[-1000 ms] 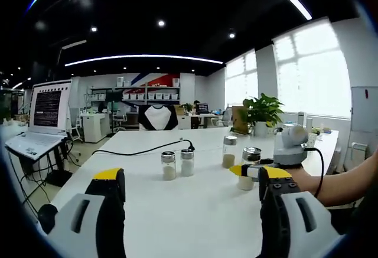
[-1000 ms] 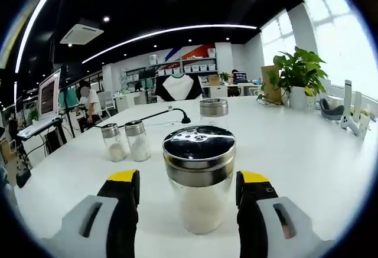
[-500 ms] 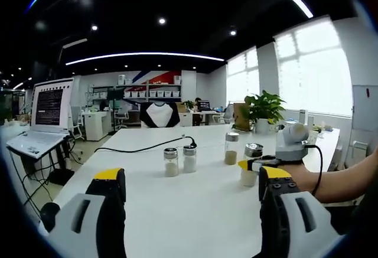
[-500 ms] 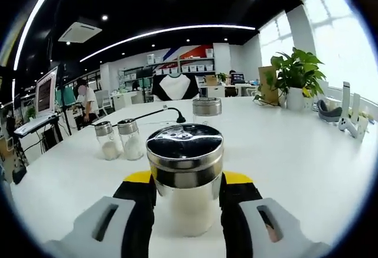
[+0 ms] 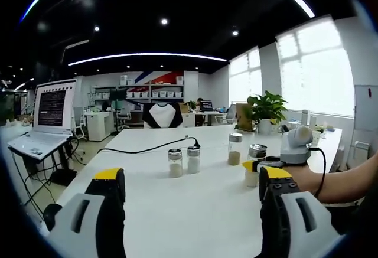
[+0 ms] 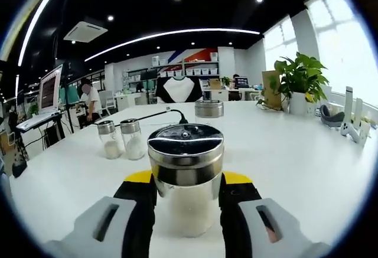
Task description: Rotate the seasoning bottle until the label or dispensing opening points toward the visible target arrow and the bottle remains upright within the marked orientation range
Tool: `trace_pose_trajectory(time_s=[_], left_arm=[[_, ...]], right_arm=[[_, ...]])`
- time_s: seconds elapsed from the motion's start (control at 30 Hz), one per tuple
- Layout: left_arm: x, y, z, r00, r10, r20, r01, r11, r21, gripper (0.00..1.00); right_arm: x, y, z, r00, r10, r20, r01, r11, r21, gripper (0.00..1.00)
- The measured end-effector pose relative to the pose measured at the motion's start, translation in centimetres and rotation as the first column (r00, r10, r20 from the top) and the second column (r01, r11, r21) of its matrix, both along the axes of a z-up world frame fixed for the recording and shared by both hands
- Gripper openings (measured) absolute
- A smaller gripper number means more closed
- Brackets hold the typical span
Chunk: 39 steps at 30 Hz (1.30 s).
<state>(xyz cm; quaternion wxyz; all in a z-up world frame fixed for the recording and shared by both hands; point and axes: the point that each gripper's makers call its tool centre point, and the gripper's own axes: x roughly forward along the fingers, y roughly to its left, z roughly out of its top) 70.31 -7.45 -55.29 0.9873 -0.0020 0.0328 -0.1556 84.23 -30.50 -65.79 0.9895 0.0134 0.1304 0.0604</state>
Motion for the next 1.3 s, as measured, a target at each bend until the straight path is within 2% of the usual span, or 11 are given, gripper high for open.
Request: trace_pose_trajectory(time_s=[0.17, 0.63, 0.83, 1.13, 1.3], left_arm=[[0.0, -0.5, -0.4, 1.0, -0.012, -0.006, 0.012, 1.0, 0.018, 1.0], [-0.2, -0.4, -0.3, 1.0, -0.013, 0.0, 0.013, 1.0, -0.002, 1.0], [-0.3, -0.1, 0.5, 1.0, -0.011, 0.013, 0.011, 1.0, 0.012, 1.0], [-0.5, 0.3, 0.8, 1.0, -0.007, 0.019, 0.006, 1.0, 0.009, 1.0], [-0.5, 0.0, 0.6, 1.0, -0.013, 0.014, 0.013, 1.0, 0.008, 1.0]], right_arm=[[0.0, -0.1, 0.0, 1.0, 0.008, -0.006, -0.008, 1.0, 0.003, 0.4], [-0.1, 0.2, 0.0, 0.998, 0.063, 0.014, -0.063, 0.998, -0.004, 0.4], [-0.1, 0.2, -0.1, 0.992, 0.124, -0.03, -0.124, 0.992, -0.01, 0.4], [-0.4, 0.4, -0.2, 0.982, 0.184, -0.053, -0.185, 0.983, -0.016, 0.39], [-0.4, 0.7, -0.3, 0.964, 0.245, -0.103, -0.248, 0.969, -0.015, 0.4]])
